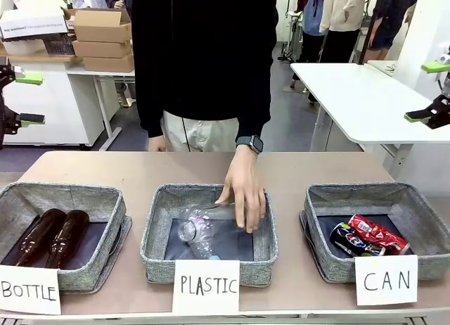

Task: Sort the can waste into the basket.
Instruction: Pick up the can waste from the table and place it in the right Fabric basket.

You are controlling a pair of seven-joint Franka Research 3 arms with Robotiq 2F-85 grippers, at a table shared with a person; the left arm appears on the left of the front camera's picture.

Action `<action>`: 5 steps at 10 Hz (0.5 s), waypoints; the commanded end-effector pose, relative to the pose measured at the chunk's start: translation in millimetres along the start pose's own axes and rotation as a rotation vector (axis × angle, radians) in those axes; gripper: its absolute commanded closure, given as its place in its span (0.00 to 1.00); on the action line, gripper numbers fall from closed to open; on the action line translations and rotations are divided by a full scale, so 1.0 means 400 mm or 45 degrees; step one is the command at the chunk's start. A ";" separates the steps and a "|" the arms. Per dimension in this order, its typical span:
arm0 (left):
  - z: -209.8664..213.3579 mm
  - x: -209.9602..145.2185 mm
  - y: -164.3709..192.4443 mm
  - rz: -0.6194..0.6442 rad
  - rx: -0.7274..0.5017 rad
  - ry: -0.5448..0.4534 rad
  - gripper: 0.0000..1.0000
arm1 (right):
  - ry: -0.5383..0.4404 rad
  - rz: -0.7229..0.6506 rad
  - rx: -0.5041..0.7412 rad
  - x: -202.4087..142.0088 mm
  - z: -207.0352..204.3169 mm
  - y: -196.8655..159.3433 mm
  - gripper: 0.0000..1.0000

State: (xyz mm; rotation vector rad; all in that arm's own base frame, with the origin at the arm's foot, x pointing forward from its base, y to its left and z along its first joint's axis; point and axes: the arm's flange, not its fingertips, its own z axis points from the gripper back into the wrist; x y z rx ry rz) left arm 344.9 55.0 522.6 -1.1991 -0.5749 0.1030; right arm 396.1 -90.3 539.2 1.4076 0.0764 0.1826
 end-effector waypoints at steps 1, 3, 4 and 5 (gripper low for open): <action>0.000 0.000 -0.008 0.016 -0.010 0.002 0.00 | 0.014 0.028 -0.005 -0.004 0.004 0.001 0.00; 0.000 0.000 -0.008 0.016 -0.010 0.002 0.00 | 0.014 0.028 -0.005 -0.004 0.004 0.001 0.00; 0.000 0.000 -0.008 0.016 -0.010 0.002 0.00 | 0.014 0.028 -0.005 -0.004 0.004 0.001 0.00; 0.000 0.000 -0.008 0.016 -0.010 0.002 0.00 | 0.014 0.028 -0.005 -0.004 0.004 0.001 0.00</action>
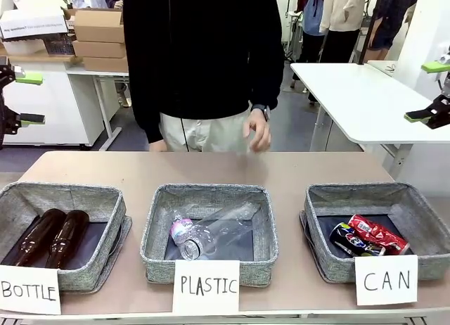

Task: Sort the can waste into the basket.
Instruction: Pick up the can waste from the table and place it in the right Fabric basket.

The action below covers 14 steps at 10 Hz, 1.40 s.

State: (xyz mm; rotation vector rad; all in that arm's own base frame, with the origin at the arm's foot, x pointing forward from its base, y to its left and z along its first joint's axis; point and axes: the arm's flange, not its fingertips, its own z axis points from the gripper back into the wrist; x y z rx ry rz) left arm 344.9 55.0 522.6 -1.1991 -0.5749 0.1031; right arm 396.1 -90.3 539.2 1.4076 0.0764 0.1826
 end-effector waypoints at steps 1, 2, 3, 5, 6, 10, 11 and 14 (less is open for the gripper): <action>0.000 0.000 -0.008 0.016 -0.010 0.002 0.00 | 0.014 0.028 -0.005 -0.004 0.004 0.001 0.00; 0.000 0.000 -0.008 0.016 -0.010 0.002 0.00 | 0.014 0.028 -0.005 -0.004 0.004 0.001 0.00; 0.000 0.000 -0.008 0.016 -0.010 0.002 0.00 | 0.014 0.028 -0.005 -0.004 0.004 0.001 0.00; 0.000 0.000 -0.008 0.016 -0.010 0.002 0.00 | 0.014 0.028 -0.005 -0.004 0.004 0.001 0.00; 0.000 0.000 -0.008 0.016 -0.010 0.002 0.00 | 0.014 0.028 -0.005 -0.004 0.004 0.001 0.00; 0.000 0.000 -0.008 0.016 -0.010 0.002 0.00 | 0.014 0.028 -0.005 -0.004 0.004 0.001 0.00; 0.000 0.000 -0.008 0.016 -0.010 0.002 0.00 | 0.014 0.028 -0.005 -0.004 0.004 0.001 0.00; 0.000 0.000 -0.008 0.016 -0.010 0.002 0.00 | 0.014 0.028 -0.005 -0.004 0.004 0.001 0.00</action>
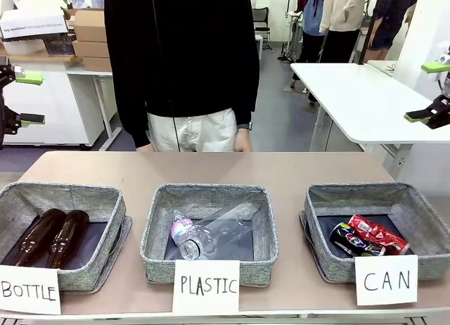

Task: Sort the can waste into the basket.
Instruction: Pick up the can waste from the table and place it in the right Fabric basket.

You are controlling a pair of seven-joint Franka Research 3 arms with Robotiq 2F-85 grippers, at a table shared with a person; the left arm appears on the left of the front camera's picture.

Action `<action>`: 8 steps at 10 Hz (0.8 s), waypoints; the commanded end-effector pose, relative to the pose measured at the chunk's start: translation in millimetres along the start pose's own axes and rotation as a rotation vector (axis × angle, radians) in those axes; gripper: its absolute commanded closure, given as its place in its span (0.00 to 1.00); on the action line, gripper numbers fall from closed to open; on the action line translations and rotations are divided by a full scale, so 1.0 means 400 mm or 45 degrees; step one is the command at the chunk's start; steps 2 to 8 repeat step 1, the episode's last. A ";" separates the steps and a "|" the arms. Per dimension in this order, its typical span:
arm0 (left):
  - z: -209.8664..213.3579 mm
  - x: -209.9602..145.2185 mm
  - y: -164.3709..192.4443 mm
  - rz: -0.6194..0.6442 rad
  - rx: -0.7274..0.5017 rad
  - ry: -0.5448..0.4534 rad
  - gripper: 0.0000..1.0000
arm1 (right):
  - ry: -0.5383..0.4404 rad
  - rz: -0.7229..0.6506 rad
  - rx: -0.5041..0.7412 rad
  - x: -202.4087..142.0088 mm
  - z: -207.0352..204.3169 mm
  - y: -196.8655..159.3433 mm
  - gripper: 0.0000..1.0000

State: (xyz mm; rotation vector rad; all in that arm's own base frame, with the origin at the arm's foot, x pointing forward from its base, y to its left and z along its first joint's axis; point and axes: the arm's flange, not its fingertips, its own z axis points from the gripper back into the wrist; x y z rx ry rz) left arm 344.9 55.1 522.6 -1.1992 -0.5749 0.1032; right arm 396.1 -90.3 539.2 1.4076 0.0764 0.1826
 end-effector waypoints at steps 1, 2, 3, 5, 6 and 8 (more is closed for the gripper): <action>0.000 0.000 -0.008 0.016 -0.010 0.003 0.00 | 0.014 0.028 -0.005 -0.004 0.004 0.001 0.00; 0.000 0.000 -0.008 0.016 -0.010 0.003 0.00 | 0.014 0.028 -0.005 -0.004 0.004 0.001 0.00; 0.000 0.000 -0.008 0.016 -0.010 0.003 0.00 | 0.014 0.028 -0.005 -0.004 0.004 0.001 0.00; 0.000 0.000 -0.008 0.016 -0.010 0.003 0.00 | 0.014 0.028 -0.005 -0.004 0.004 0.001 0.00; 0.000 0.000 -0.008 0.016 -0.010 0.003 0.00 | 0.014 0.028 -0.005 -0.004 0.004 0.001 0.00; 0.000 0.000 -0.008 0.016 -0.010 0.003 0.00 | 0.014 0.028 -0.005 -0.004 0.004 0.001 0.00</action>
